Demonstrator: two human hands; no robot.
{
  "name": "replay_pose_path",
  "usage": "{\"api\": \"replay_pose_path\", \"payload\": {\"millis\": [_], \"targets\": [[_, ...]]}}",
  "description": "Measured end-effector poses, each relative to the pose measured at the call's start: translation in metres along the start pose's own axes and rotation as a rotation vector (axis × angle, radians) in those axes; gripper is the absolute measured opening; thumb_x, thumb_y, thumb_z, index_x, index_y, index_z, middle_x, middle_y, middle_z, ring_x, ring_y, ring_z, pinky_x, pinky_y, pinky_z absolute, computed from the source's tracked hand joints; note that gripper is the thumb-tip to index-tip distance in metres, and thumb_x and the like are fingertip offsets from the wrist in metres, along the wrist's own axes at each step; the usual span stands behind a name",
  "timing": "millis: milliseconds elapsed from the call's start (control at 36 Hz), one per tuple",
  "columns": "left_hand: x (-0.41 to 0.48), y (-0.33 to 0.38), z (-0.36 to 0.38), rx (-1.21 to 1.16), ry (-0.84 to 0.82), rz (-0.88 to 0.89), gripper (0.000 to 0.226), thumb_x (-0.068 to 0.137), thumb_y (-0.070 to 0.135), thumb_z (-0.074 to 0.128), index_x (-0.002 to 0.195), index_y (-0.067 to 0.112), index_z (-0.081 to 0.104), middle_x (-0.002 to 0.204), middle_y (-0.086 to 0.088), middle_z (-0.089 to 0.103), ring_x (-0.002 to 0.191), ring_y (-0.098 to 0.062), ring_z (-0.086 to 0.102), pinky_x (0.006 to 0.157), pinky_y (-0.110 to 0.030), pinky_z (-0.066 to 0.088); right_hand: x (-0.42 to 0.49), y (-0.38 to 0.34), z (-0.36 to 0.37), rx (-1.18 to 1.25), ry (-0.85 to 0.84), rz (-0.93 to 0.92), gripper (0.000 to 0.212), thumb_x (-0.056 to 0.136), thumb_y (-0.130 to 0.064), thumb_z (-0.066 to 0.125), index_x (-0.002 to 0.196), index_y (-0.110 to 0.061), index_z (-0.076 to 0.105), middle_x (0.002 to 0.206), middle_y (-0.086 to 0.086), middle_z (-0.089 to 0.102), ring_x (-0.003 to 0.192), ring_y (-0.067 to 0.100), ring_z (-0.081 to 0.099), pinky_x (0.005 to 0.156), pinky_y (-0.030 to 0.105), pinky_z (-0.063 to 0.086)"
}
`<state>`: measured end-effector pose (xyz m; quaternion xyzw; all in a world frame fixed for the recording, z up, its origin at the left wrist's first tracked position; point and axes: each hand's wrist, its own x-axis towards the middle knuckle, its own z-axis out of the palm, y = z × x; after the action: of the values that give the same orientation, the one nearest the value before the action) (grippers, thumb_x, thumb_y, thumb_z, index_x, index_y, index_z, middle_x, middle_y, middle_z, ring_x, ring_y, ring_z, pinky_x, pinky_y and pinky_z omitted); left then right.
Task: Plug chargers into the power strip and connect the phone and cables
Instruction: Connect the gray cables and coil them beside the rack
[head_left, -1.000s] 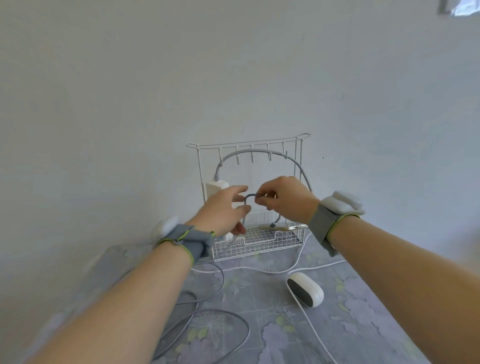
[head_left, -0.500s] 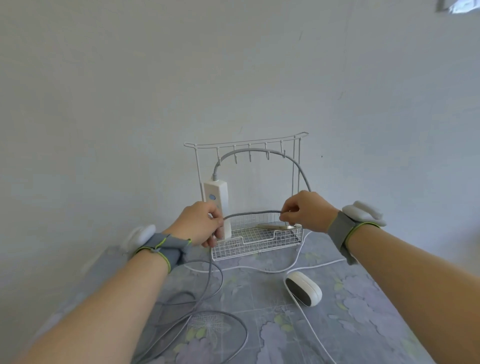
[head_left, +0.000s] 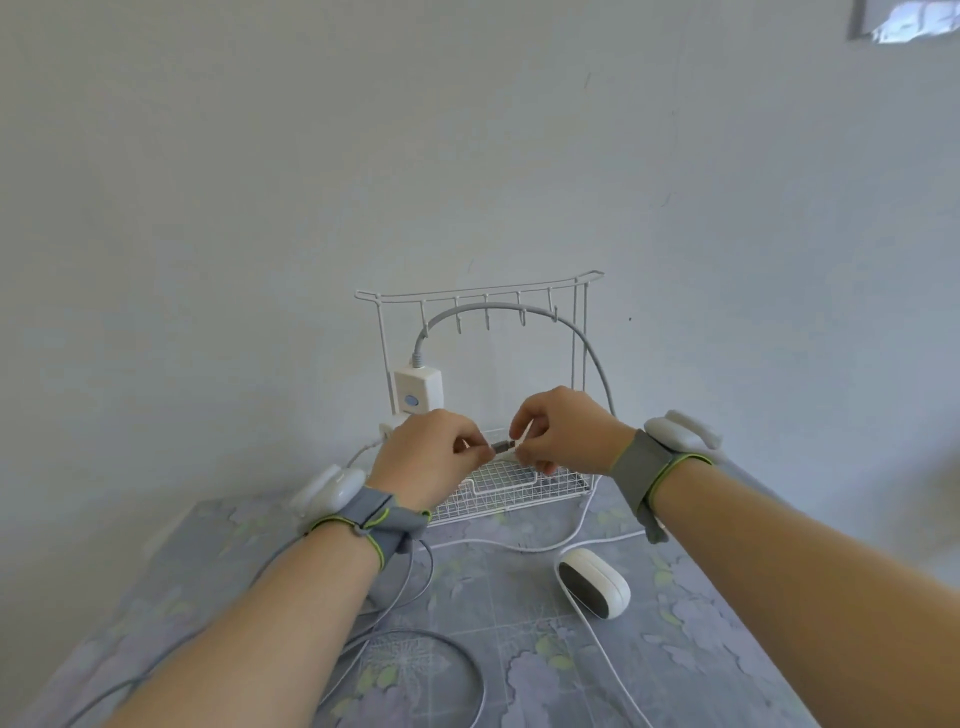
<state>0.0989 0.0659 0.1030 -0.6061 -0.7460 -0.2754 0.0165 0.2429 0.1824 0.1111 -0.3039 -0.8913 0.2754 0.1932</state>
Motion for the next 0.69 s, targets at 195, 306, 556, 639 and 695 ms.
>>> {"api": "replay_pose_path", "payload": {"millis": [195, 306, 556, 639, 695], "targets": [[-0.009, -0.017, 0.015, -0.15, -0.067, -0.153, 0.019, 0.084, 0.043, 0.063, 0.082, 0.027, 0.072, 0.065, 0.008, 0.065, 0.068, -0.012, 0.063, 0.07, -0.028, 0.051, -0.011, 0.028, 0.019, -0.178, -0.431, 0.194, 0.018, 0.094, -0.025, 0.052, 0.101, -0.017, 0.067, 0.096, -0.005, 0.075, 0.071, 0.012, 0.069, 0.079, 0.029, 0.055], [-0.017, -0.021, 0.026, -0.181, -0.078, -0.168, 0.02, 0.088, 0.037, 0.06, 0.085, 0.02, 0.07, 0.061, 0.007, 0.065, 0.055, -0.006, 0.055, 0.06, -0.024, 0.043, -0.019, 0.042, 0.025, -0.34, -0.399, 0.22, 0.023, 0.095, -0.028, 0.048, 0.095, -0.018, 0.069, 0.091, -0.005, 0.076, 0.053, 0.007, 0.063, 0.089, 0.029, 0.053], [-0.024, -0.026, 0.036, -0.239, -0.102, -0.211, 0.018, 0.087, 0.038, 0.06, 0.082, 0.024, 0.069, 0.066, 0.003, 0.07, 0.064, -0.011, 0.063, 0.07, -0.029, 0.051, -0.044, 0.041, 0.022, -0.41, -0.468, 0.413, 0.056, 0.073, -0.037, 0.08, 0.114, -0.006, 0.058, 0.102, 0.014, 0.071, 0.084, 0.026, 0.073, 0.072, 0.041, 0.061], [-0.029, -0.025, 0.035, -0.221, -0.113, -0.208, 0.019, 0.087, 0.038, 0.06, 0.082, 0.024, 0.07, 0.067, 0.005, 0.07, 0.064, -0.009, 0.061, 0.07, -0.027, 0.05, -0.047, 0.042, 0.03, -0.296, -0.467, 0.486, 0.054, 0.077, -0.022, 0.077, 0.121, -0.006, 0.05, 0.107, 0.021, 0.067, 0.085, 0.032, 0.072, 0.075, 0.046, 0.06], [-0.03, -0.023, 0.034, -0.212, -0.126, -0.207, 0.019, 0.087, 0.037, 0.061, 0.081, 0.023, 0.072, 0.07, 0.005, 0.071, 0.067, -0.009, 0.06, 0.071, -0.027, 0.049, -0.047, 0.046, 0.028, -0.256, -0.465, 0.517, 0.047, 0.08, -0.017, 0.071, 0.121, -0.003, 0.054, 0.107, 0.022, 0.069, 0.086, 0.032, 0.073, 0.076, 0.044, 0.06]]}}
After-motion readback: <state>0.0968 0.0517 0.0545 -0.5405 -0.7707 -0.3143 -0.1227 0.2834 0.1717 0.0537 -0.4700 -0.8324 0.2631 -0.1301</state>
